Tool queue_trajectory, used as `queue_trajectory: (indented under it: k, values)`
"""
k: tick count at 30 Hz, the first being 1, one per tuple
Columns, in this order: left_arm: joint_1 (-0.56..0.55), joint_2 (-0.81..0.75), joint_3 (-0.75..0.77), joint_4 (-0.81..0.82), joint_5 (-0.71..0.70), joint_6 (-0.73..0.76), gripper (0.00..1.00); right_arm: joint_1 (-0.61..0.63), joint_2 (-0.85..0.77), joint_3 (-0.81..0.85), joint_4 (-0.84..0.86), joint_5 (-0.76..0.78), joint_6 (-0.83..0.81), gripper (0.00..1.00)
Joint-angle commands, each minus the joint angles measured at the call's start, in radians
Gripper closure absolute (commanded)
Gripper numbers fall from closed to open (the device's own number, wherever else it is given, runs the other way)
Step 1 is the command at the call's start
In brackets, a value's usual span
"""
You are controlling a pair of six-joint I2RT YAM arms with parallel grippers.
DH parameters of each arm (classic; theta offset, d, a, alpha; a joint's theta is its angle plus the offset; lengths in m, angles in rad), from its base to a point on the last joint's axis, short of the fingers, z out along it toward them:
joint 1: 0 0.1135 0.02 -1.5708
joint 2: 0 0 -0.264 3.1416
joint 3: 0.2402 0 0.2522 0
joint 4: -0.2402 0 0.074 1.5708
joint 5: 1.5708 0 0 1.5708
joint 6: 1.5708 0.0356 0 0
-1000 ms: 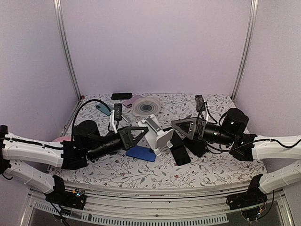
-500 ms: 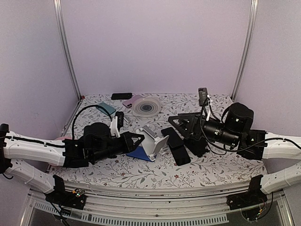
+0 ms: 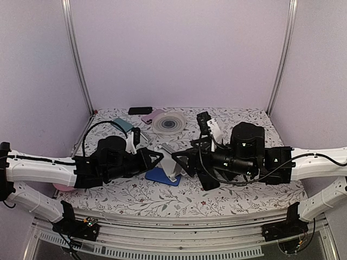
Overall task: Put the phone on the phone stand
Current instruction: Pass from the left arm to the right
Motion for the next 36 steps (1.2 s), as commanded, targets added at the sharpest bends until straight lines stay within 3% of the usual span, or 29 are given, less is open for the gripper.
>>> queue_trajectory:
  k: [1,22,29,36]
  values:
    - [0.041,-0.004,0.004,0.049,0.061,-0.042,1.00,0.028,0.068,0.068,-0.084,0.043,-0.043,0.01]
    - [0.050,-0.041,-0.027,0.099,0.076,-0.062,1.00,0.025,0.204,0.149,-0.192,0.154,0.083,0.02]
    - [0.050,-0.043,-0.036,0.114,0.084,-0.062,1.00,0.016,0.205,0.139,-0.173,0.130,0.093,0.10]
    - [0.050,-0.025,-0.035,0.133,0.099,-0.064,1.00,0.016,0.212,0.144,-0.159,0.124,0.089,0.27]
